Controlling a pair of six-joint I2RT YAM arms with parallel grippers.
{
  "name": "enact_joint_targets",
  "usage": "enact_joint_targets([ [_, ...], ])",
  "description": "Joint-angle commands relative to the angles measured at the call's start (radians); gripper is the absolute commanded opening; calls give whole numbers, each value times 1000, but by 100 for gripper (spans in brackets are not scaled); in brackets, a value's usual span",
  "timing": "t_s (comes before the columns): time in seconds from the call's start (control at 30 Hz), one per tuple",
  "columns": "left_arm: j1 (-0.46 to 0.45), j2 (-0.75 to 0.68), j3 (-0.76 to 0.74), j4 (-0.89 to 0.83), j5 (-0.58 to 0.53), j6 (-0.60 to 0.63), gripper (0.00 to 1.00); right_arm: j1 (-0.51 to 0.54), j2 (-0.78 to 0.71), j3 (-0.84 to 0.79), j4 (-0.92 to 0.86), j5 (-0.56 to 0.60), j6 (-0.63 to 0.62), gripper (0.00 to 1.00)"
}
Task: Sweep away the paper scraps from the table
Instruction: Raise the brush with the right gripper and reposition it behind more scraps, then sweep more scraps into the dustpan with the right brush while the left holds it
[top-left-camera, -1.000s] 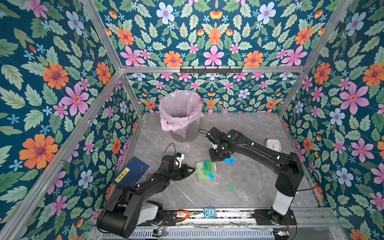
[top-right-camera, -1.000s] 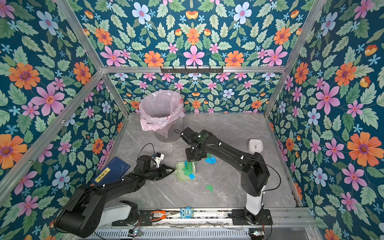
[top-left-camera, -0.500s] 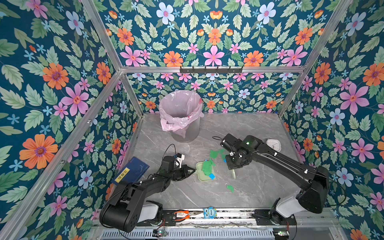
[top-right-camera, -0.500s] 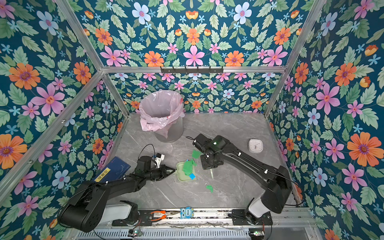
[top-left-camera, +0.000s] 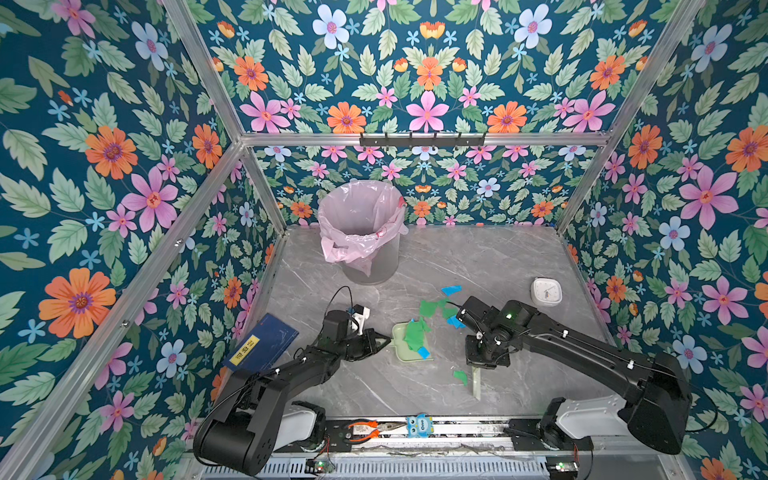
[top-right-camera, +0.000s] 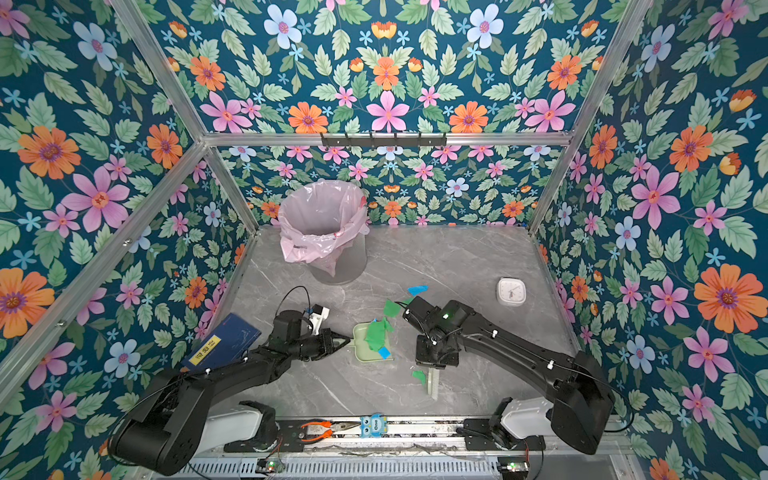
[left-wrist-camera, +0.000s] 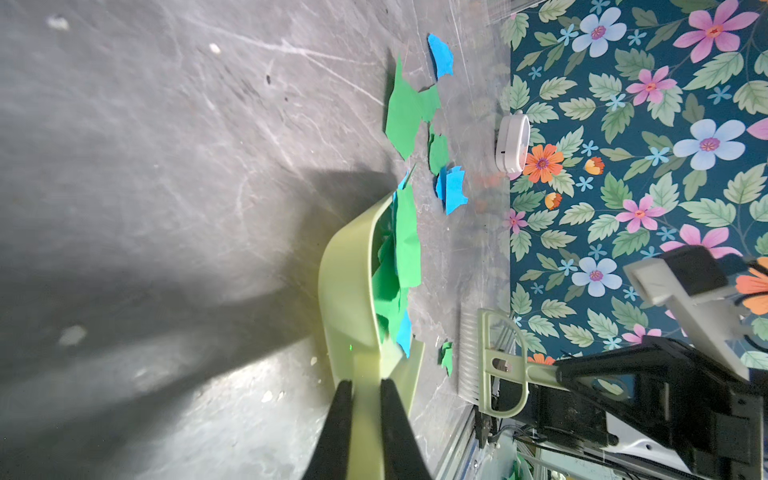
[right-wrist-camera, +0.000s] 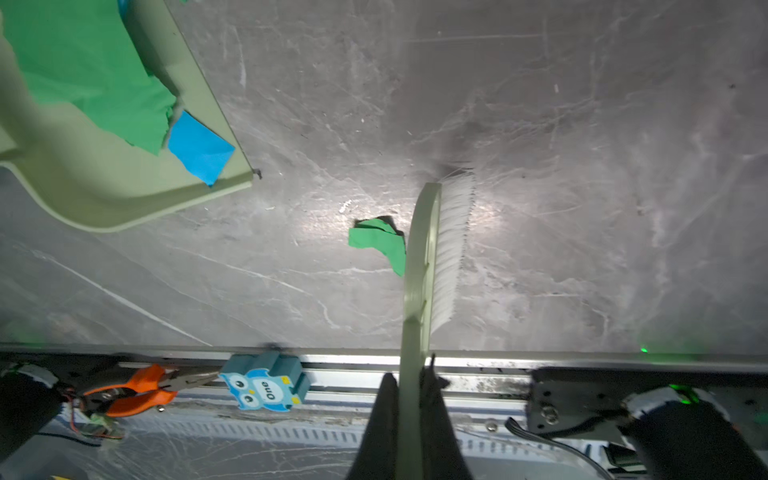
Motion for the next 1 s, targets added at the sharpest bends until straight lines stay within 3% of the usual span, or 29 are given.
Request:
enact_joint_targets([
  [0.0, 1, -14, -5, -49, -15, 27, 0, 1, 33, 2, 138, -41, 100, 0],
  [0.37, 1, -55, -24, -90, -36, 41, 0, 1, 184, 171, 216, 15, 80, 0],
  [0.7, 1, -39, -36, -50, -30, 40, 0, 1, 337, 350, 137, 62, -144, 0],
  [0.97, 1, 33, -59, 76, -18, 5, 0, 3, 373, 406, 124, -18, -299, 0],
])
